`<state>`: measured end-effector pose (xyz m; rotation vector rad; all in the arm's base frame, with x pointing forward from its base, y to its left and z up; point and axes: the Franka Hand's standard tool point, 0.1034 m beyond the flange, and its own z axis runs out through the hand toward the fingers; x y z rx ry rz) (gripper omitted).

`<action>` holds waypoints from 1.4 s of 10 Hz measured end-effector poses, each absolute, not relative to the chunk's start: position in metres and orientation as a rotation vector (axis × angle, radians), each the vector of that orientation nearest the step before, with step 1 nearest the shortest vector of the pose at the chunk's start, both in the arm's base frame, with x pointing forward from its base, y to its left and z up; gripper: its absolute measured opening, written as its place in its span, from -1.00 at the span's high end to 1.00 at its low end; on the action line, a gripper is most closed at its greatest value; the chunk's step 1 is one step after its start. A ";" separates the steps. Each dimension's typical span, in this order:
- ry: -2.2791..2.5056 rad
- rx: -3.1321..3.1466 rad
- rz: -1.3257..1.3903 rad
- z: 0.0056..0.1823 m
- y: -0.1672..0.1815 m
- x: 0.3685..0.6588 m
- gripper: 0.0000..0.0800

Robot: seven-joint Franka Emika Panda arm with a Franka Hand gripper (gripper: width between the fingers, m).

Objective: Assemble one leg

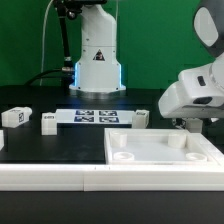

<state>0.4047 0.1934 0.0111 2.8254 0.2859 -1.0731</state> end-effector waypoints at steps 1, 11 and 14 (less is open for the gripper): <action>0.286 2.825 -1.074 0.011 0.194 0.405 -0.56; 0.420 2.788 -1.042 0.024 0.181 0.418 0.27; 0.410 2.829 -0.983 0.067 0.167 0.442 0.27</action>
Offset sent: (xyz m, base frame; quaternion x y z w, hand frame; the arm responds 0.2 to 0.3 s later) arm 0.0000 0.0000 0.0000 0.0000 0.0000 0.0000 1.0000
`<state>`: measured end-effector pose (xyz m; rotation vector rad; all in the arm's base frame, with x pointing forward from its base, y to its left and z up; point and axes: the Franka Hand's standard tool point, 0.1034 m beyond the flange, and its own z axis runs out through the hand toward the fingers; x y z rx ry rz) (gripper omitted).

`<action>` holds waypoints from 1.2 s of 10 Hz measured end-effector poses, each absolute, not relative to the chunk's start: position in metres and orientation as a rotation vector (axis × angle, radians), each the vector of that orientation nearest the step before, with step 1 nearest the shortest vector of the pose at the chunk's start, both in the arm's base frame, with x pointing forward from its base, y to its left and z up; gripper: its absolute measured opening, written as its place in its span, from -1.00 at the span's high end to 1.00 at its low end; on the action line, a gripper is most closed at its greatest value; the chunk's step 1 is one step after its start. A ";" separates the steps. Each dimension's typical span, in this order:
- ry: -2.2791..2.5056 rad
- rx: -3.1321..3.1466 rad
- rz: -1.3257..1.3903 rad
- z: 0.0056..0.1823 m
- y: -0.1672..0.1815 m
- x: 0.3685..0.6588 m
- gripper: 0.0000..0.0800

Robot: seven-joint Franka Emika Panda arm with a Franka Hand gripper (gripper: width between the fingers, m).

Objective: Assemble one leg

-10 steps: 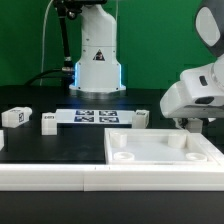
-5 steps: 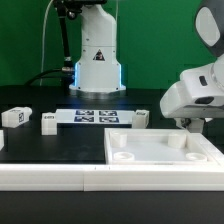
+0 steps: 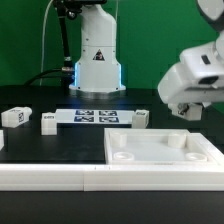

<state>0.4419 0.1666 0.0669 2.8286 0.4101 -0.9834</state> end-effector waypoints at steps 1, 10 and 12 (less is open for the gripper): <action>0.394 2.853 -0.936 0.082 0.162 0.450 0.27; 0.455 3.079 -0.238 0.104 0.154 0.494 0.27; 0.464 3.114 -0.016 0.101 0.156 0.492 0.27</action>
Offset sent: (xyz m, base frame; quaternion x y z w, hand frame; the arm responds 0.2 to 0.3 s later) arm 0.0000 0.0000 0.0000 0.0000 0.1296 0.0000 0.9916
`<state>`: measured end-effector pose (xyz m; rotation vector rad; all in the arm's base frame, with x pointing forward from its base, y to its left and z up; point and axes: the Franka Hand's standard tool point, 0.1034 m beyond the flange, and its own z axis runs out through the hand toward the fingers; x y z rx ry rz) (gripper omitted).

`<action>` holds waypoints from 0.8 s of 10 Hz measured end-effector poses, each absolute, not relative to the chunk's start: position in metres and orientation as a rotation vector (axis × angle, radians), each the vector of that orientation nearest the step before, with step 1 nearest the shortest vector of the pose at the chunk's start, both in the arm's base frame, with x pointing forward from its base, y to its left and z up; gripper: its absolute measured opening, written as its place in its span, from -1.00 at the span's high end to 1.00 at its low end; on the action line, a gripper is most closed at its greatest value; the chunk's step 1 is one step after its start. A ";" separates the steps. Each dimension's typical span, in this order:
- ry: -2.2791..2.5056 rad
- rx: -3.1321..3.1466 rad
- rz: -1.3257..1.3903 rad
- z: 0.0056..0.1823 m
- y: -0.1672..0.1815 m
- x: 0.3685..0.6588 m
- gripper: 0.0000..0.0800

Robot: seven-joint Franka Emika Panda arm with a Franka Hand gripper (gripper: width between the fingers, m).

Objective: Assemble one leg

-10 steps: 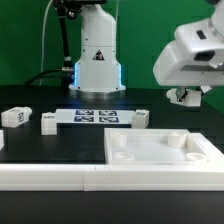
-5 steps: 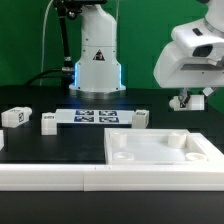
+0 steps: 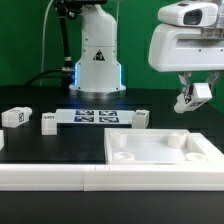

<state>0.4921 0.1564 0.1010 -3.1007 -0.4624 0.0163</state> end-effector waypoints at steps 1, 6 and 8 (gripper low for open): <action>-0.460 -3.087 -0.080 0.101 0.158 0.496 0.27; -0.501 -3.006 -0.546 0.116 0.135 0.534 0.27; -0.487 -2.931 -0.824 0.125 0.129 0.546 0.27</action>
Offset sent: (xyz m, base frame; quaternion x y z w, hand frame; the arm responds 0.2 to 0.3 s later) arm 0.0294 -0.0149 -0.0011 -0.0031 0.1298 -0.0224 0.9913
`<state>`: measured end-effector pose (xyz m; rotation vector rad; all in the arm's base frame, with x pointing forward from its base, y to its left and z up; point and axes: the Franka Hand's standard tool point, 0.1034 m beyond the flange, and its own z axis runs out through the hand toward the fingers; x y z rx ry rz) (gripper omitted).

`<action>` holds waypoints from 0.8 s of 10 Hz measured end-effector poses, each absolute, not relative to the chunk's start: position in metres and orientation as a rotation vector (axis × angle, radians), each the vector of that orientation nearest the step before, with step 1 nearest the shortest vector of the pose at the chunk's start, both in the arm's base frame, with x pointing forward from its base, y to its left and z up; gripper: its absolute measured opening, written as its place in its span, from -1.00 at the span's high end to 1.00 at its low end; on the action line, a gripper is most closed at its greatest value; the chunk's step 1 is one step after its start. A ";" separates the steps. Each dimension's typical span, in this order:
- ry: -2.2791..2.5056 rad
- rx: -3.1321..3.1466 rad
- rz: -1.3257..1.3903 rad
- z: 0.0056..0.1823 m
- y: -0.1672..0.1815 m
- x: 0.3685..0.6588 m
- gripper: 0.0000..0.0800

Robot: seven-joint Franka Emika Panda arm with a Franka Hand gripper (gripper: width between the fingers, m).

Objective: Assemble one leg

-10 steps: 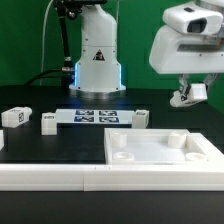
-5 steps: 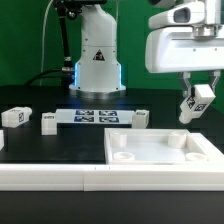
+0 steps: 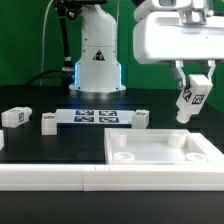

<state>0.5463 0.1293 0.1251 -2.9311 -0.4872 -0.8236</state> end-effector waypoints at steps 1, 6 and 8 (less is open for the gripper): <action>-0.489 -2.903 -0.901 0.121 0.128 0.544 0.27; -0.484 -2.937 -0.866 0.114 0.112 0.578 0.27; -0.480 -2.942 -0.872 0.114 0.107 0.598 0.27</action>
Offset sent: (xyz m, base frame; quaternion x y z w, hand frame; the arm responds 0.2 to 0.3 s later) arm 0.0191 0.0004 -0.0046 0.0248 0.0206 0.0051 0.9995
